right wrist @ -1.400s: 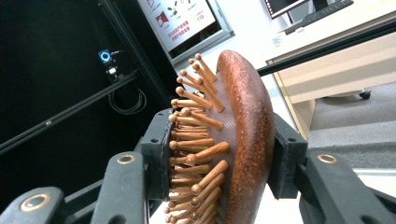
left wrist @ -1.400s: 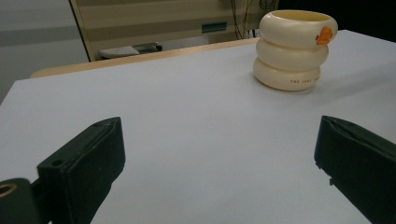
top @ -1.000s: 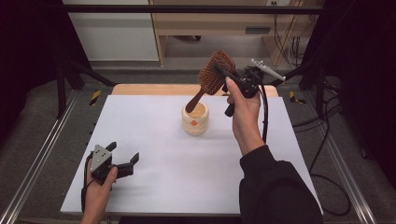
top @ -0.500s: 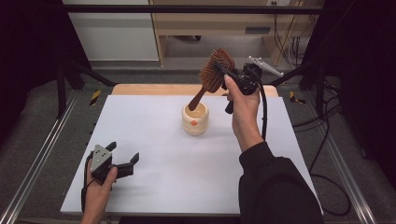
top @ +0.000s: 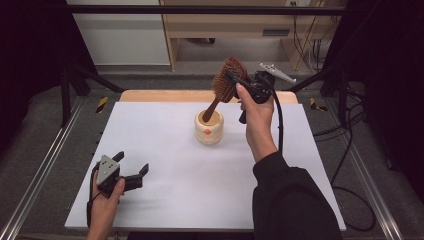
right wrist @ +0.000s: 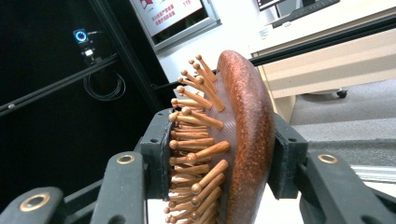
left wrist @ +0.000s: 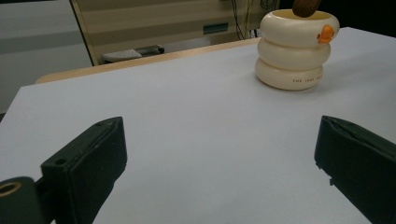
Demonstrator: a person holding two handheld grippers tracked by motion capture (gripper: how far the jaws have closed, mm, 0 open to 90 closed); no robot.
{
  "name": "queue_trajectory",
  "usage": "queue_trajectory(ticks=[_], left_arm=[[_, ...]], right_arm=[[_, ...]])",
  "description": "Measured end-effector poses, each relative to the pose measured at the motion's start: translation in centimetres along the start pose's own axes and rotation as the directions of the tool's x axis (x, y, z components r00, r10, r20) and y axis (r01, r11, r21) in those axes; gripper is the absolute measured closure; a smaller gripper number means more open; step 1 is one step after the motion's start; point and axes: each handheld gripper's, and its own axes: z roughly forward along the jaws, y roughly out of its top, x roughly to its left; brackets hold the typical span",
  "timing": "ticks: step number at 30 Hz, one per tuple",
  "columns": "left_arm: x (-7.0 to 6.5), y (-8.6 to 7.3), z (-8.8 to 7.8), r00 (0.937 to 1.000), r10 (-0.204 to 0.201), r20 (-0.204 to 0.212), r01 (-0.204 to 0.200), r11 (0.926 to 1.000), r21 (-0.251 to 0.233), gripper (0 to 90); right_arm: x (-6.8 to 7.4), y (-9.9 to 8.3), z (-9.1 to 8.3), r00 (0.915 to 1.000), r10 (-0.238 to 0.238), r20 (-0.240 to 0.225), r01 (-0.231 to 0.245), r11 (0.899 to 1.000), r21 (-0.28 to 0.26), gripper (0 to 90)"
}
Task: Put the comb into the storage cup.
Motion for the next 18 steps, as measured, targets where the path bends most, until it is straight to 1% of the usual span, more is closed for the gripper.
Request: queue_trajectory(ticks=[2,4,7,10,14,18], left_arm=[[0.0,0.0,0.0,1.0,-0.002,0.001,0.002,1.0,0.001,2.6],[0.0,0.0,0.0,1.0,0.0,0.001,0.0,1.0,-0.001,2.6],[0.0,0.0,0.0,1.0,-0.002,0.003,0.002,1.0,0.0,2.6],[0.0,0.0,0.0,1.0,-0.004,0.004,0.004,1.0,0.002,2.6],[0.0,0.0,0.0,1.0,-0.004,0.006,0.004,1.0,0.003,2.6],[0.0,0.0,0.0,1.0,-0.006,0.008,0.006,1.0,0.002,2.6]], right_arm=[[0.1,-0.1,0.2,0.9994,-0.031,0.014,0.031,1.0,0.004,51.1],[0.1,-0.2,0.4,0.9992,-0.034,0.02,0.034,0.999,0.014,51.1],[0.0,-0.5,0.5,0.9982,-0.053,0.03,0.052,0.998,0.024,51.0],[0.0,-0.6,0.7,0.9984,-0.049,0.028,0.049,0.999,0.025,51.0],[0.0,-0.8,0.8,0.9975,-0.063,0.033,0.062,0.998,0.032,51.0],[-0.1,-1.1,0.9,0.9974,-0.063,0.035,0.062,0.997,0.04,50.9]])
